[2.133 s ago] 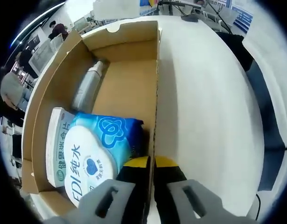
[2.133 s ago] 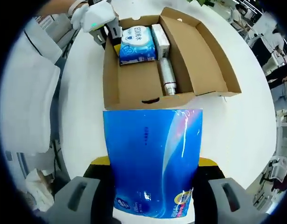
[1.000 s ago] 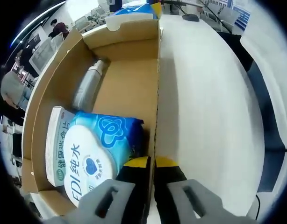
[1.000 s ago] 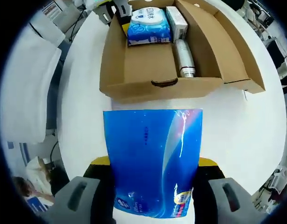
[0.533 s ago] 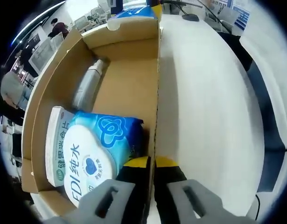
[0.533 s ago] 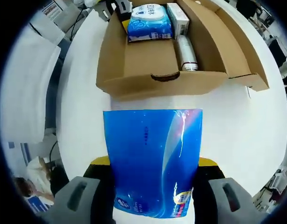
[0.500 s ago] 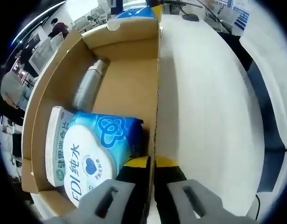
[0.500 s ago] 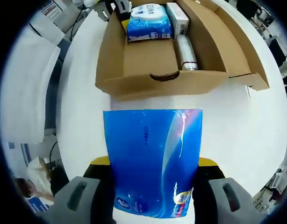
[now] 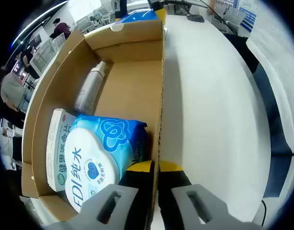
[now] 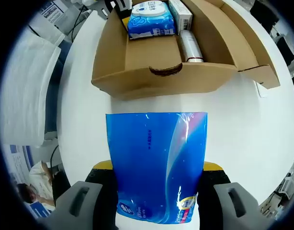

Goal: Operate the shoe box by opening the lid, removing the specified soft item, and placing it in the target area until the item is outside and the box remains undamaged.

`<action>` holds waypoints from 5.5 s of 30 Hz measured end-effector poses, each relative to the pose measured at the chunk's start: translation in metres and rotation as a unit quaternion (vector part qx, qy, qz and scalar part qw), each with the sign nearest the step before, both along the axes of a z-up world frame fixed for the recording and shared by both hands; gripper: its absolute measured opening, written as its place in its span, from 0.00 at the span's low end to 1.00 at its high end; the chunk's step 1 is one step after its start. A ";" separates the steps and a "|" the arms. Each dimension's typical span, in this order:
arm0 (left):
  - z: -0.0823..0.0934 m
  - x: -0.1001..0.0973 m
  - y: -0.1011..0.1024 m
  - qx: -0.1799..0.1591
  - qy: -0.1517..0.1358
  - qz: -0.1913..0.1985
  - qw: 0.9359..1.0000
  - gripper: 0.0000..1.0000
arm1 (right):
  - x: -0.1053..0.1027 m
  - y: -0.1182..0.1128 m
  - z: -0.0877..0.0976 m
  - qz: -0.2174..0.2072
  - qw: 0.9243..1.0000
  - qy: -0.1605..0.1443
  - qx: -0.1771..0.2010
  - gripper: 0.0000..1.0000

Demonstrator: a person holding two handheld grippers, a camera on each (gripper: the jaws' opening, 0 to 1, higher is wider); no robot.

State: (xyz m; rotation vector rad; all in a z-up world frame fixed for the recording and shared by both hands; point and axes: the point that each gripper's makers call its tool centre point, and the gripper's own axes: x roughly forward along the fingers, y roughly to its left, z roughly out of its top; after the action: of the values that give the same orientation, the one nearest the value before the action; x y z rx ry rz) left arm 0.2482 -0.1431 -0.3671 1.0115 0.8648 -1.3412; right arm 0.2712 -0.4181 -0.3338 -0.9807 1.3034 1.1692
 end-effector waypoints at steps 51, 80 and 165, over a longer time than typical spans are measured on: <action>-0.002 0.002 0.000 0.001 -0.001 0.003 1.000 0.01 | -0.001 -0.002 -0.024 0.012 1.000 0.015 -0.002 0.67; 0.000 0.001 -0.001 0.002 -0.001 0.012 1.000 0.02 | 0.001 -0.005 -0.028 0.004 0.999 -0.040 -0.023 0.75; 0.001 0.000 0.000 -0.030 0.011 0.003 0.999 0.02 | 0.078 0.158 0.046 -0.040 0.952 -0.293 0.078 0.45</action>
State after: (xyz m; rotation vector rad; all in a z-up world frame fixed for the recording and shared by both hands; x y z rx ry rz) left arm 0.2485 -0.1436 -0.3664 0.9495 0.8380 -1.3677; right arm 0.3491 -0.2603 -0.2880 -1.0431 0.7555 0.8117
